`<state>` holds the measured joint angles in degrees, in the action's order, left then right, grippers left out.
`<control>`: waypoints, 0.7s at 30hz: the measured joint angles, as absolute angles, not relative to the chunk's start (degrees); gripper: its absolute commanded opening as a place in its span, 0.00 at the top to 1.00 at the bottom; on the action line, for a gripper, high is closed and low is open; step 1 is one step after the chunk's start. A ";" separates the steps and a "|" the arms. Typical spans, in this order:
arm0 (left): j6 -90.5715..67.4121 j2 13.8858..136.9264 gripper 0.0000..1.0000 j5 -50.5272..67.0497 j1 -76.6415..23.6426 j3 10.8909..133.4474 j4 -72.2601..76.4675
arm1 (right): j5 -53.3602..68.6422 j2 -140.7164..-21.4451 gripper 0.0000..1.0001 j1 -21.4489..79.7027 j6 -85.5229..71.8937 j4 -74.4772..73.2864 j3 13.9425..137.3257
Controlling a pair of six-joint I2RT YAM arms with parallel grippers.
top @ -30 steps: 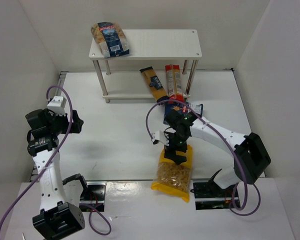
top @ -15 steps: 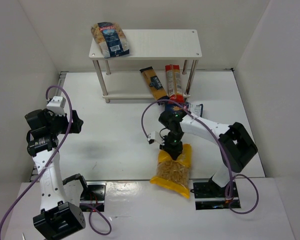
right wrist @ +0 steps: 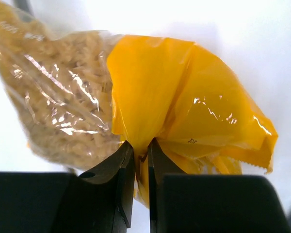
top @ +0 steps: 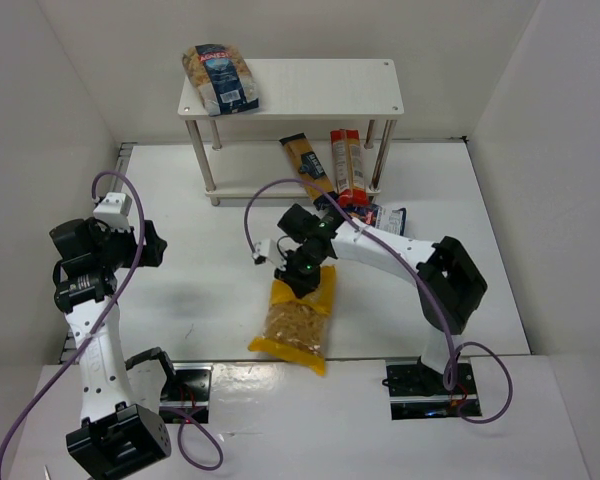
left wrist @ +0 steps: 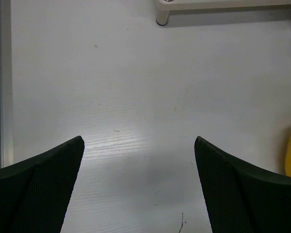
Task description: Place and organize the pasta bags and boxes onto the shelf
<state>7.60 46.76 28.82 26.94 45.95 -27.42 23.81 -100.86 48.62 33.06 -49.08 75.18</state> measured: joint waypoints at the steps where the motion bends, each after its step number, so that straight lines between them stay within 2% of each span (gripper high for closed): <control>1: 7.60 46.76 0.00 28.82 26.94 45.95 -27.42 | 23.75 -101.56 1.00 48.60 32.01 -47.27 76.93; 8: 7.86 46.76 0.00 28.99 27.68 45.95 -27.44 | 21.61 -103.50 1.00 48.60 26.04 -38.09 83.46; 21: 9.32 46.76 0.00 30.72 28.49 45.95 -27.57 | 15.18 -105.36 1.00 47.90 13.02 -31.79 82.83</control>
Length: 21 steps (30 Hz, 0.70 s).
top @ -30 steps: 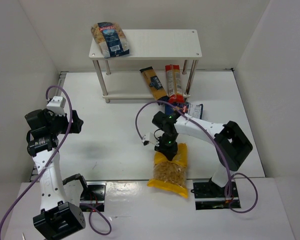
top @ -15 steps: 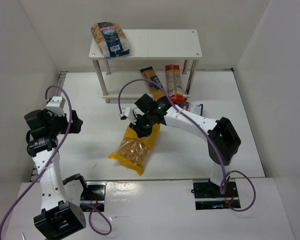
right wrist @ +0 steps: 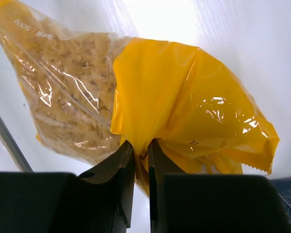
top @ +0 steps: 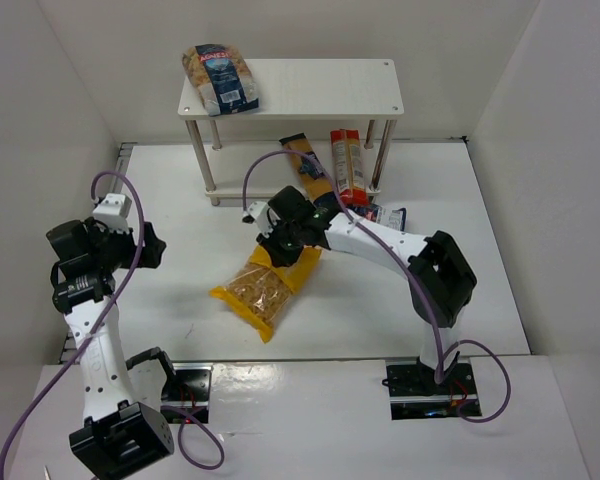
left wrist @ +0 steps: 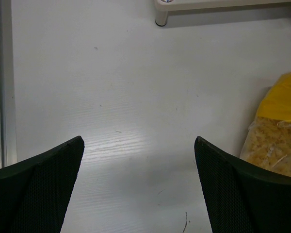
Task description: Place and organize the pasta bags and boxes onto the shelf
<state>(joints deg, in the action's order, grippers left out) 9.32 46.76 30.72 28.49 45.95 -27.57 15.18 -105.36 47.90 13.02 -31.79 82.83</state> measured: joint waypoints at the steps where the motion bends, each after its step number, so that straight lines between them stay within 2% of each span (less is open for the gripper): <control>1: 9.82 46.76 0.00 31.29 28.51 45.95 -27.73 | 15.18 -105.36 1.00 47.55 12.36 -31.64 82.98; 9: 19.03 51.11 0.00 40.36 24.67 49.21 -34.70 | 16.14 -105.36 1.00 45.32 10.57 -30.92 87.24; 14: 29.02 57.10 0.00 44.86 18.79 55.02 -43.81 | 19.68 -105.36 1.00 44.62 10.33 -31.11 88.14; 21: 41.23 59.40 0.00 50.02 15.92 59.22 -55.70 | 26.02 -105.12 1.00 44.62 11.70 -35.27 92.40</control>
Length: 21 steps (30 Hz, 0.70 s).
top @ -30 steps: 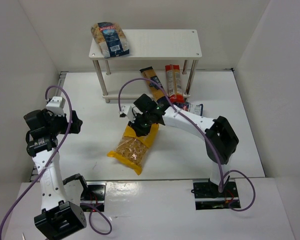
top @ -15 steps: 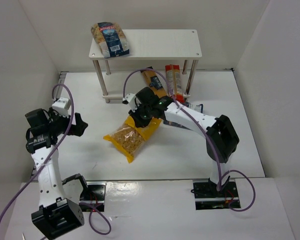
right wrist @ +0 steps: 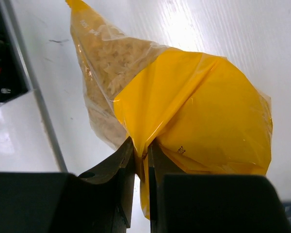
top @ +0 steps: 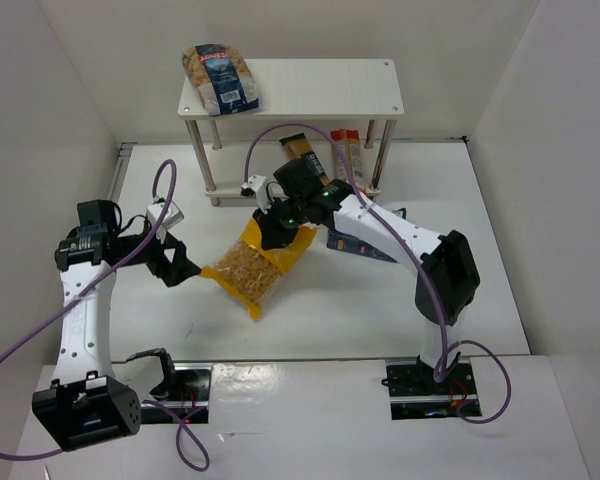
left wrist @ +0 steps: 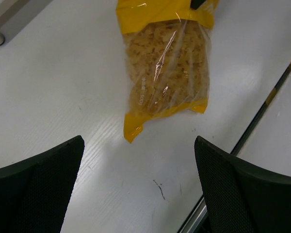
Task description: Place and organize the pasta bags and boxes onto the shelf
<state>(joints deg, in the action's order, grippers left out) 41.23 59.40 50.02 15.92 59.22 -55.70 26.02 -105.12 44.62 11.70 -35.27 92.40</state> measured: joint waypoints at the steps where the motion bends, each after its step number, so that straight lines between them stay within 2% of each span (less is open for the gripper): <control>1: 42.81 59.40 0.00 50.65 15.73 59.44 -57.08 | 26.96 -105.03 1.00 44.62 11.94 -35.77 93.43; 12: 49.39 61.80 0.00 53.21 15.07 59.70 -62.92 | 38.59 -103.88 1.00 43.44 12.84 -38.72 103.35; 21: 51.09 62.17 0.00 54.85 15.07 60.93 -65.17 | 43.29 -103.83 1.00 43.35 12.91 -40.34 104.62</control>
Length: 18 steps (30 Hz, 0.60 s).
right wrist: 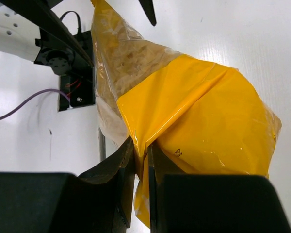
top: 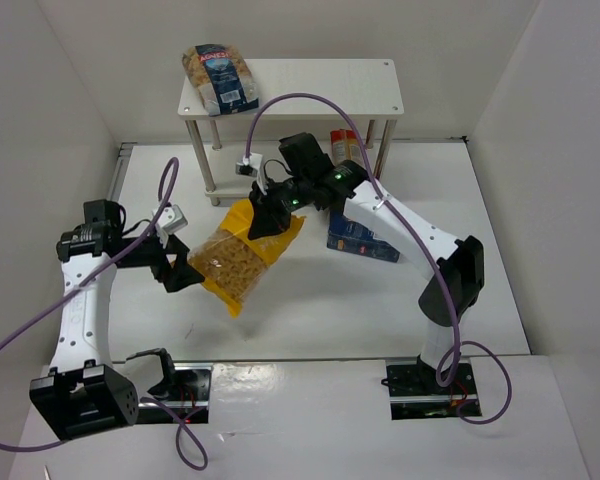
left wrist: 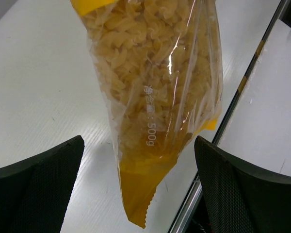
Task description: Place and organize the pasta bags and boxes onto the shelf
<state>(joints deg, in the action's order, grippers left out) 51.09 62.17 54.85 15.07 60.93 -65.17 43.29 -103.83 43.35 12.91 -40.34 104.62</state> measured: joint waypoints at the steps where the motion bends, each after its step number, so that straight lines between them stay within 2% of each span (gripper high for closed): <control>1: 51.11 62.41 0.00 55.31 15.07 61.19 -65.41 | 43.72 -103.83 1.00 43.33 12.91 -40.58 104.64; 6: 51.44 63.35 0.00 56.16 15.07 61.32 -66.28 | 44.45 -103.85 1.00 43.38 12.91 -41.85 105.93; 18: 54.33 65.98 0.00 57.43 15.07 63.70 -69.52 | 45.06 -106.56 1.00 45.91 13.04 -42.85 117.67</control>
<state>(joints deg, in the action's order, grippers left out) 54.33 65.98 57.43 15.07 63.70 -69.52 45.06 -106.56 45.91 13.04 -42.85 117.67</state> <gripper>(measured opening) 0.998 0.187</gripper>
